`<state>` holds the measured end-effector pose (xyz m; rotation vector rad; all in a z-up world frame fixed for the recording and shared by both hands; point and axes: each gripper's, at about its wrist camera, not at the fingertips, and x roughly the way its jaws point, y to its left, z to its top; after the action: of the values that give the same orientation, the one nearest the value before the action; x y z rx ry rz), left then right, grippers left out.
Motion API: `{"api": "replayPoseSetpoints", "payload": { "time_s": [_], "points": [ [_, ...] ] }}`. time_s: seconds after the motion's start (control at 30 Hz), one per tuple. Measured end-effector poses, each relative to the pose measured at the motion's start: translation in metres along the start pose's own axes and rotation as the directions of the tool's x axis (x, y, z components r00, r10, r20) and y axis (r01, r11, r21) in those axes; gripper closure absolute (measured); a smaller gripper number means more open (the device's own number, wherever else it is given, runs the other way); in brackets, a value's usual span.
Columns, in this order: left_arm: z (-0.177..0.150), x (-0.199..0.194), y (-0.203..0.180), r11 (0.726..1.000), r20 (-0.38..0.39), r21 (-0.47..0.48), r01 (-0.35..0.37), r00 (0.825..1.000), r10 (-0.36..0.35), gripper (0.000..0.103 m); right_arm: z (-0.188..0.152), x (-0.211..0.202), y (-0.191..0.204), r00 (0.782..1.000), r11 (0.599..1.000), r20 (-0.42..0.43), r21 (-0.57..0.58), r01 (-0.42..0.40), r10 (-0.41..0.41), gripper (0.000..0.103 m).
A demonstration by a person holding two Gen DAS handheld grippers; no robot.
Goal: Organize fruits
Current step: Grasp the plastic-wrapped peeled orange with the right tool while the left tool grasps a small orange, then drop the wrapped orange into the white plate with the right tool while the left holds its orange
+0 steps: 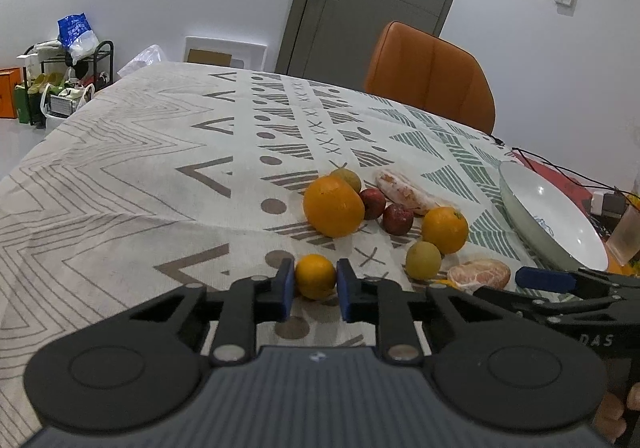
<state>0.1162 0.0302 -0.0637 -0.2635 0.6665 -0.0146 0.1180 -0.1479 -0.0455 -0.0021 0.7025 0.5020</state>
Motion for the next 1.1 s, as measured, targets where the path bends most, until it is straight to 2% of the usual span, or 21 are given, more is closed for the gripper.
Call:
{"api": "replayPoseSetpoints", "payload": {
  "time_s": [0.3, 0.37, 0.43, 0.5, 0.53, 0.8, 1.1],
  "points": [
    [-0.001, -0.010, 0.007, 1.000, 0.016, -0.013, 0.007, 1.000, -0.007, 0.082, 0.000, 0.011, 0.014, 0.999, 0.994, 0.002, -0.095, 0.054, -0.054, 0.013],
    [-0.002, -0.012, 0.008, 1.000, 0.018, -0.018, 0.014, 1.000, -0.013, 0.082, -0.001, 0.012, 0.016, 0.998, 0.991, 0.010, -0.113, 0.067, -0.066, 0.018],
    [-0.002, -0.012, 0.008, 1.000, 0.022, -0.022, 0.020, 1.000, -0.020, 0.082, -0.003, 0.012, 0.018, 0.998, 0.989, 0.026, -0.135, 0.065, -0.062, 0.032],
    [-0.001, -0.013, 0.007, 0.999, 0.026, -0.025, 0.032, 0.999, -0.031, 0.082, -0.002, 0.010, 0.019, 0.997, 0.987, 0.034, -0.143, 0.070, -0.066, 0.034],
    [-0.001, -0.014, 0.007, 0.999, 0.027, -0.027, 0.037, 0.999, -0.036, 0.082, -0.001, 0.010, 0.019, 0.997, 0.988, 0.032, -0.141, 0.070, -0.066, 0.038],
    [0.005, -0.025, -0.008, 0.998, 0.054, 0.010, 0.060, 0.997, -0.060, 0.082, -0.003, -0.011, 0.010, 0.996, 0.995, 0.074, -0.080, 0.064, -0.058, 0.038],
    [0.011, -0.030, -0.044, 0.995, 0.077, 0.075, 0.070, 0.994, -0.076, 0.082, -0.005, -0.049, -0.012, 0.982, 0.996, 0.169, -0.019, 0.087, -0.083, 0.038]
  ]
}}
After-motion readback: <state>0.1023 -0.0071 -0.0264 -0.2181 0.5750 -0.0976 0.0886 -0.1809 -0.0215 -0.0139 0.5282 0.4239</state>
